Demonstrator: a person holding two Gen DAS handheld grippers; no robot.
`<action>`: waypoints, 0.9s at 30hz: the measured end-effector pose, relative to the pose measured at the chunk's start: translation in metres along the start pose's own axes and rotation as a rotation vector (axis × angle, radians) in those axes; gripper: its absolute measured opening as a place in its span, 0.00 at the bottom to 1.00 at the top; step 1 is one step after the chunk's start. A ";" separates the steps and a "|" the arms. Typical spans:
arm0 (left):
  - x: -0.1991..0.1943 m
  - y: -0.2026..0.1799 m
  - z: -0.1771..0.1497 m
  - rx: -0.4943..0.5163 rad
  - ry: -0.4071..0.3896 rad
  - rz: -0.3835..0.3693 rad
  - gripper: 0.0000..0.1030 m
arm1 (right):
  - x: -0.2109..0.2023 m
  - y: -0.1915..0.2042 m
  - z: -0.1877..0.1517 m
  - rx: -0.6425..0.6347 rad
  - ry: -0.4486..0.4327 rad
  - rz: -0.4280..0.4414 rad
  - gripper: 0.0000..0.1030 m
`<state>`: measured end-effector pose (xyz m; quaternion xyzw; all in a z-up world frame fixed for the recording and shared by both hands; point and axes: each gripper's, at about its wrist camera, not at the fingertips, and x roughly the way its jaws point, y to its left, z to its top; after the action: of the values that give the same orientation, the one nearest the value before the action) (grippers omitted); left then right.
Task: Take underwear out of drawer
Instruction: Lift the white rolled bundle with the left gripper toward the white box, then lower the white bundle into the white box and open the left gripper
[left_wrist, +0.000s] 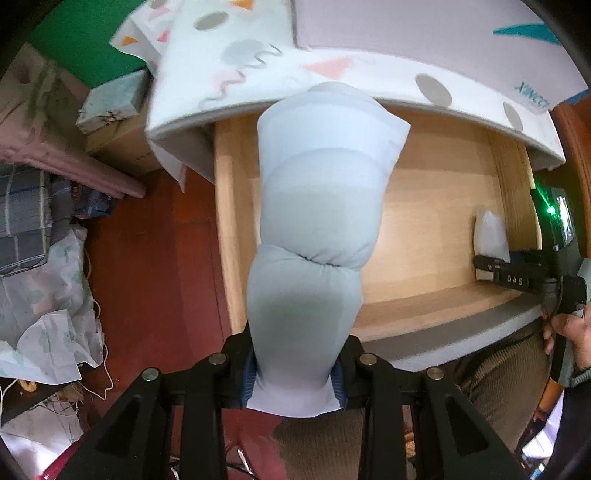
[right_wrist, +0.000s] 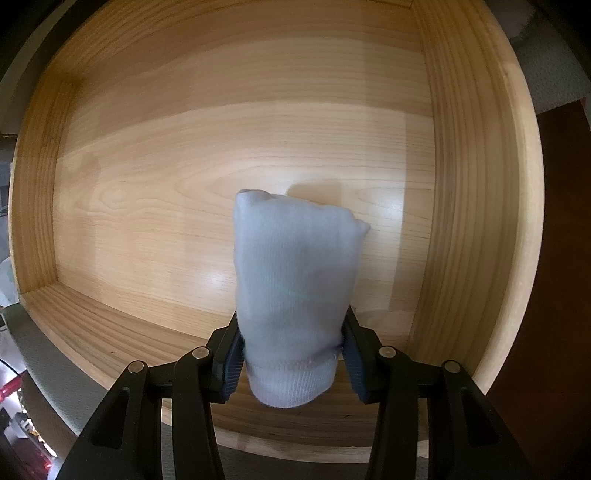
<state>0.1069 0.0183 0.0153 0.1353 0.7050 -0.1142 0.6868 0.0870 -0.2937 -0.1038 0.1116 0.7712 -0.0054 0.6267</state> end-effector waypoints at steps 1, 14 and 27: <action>-0.002 0.001 -0.001 -0.002 -0.015 0.006 0.31 | 0.000 0.001 0.000 -0.001 -0.001 -0.002 0.41; -0.051 0.012 -0.023 -0.098 -0.309 0.044 0.31 | 0.004 0.015 0.000 -0.021 -0.007 -0.032 0.40; -0.110 0.031 -0.026 -0.156 -0.489 0.066 0.31 | 0.006 0.032 -0.002 -0.037 -0.013 -0.055 0.39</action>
<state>0.0952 0.0525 0.1266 0.0732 0.5199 -0.0666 0.8485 0.0896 -0.2616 -0.1047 0.0788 0.7700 -0.0088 0.6331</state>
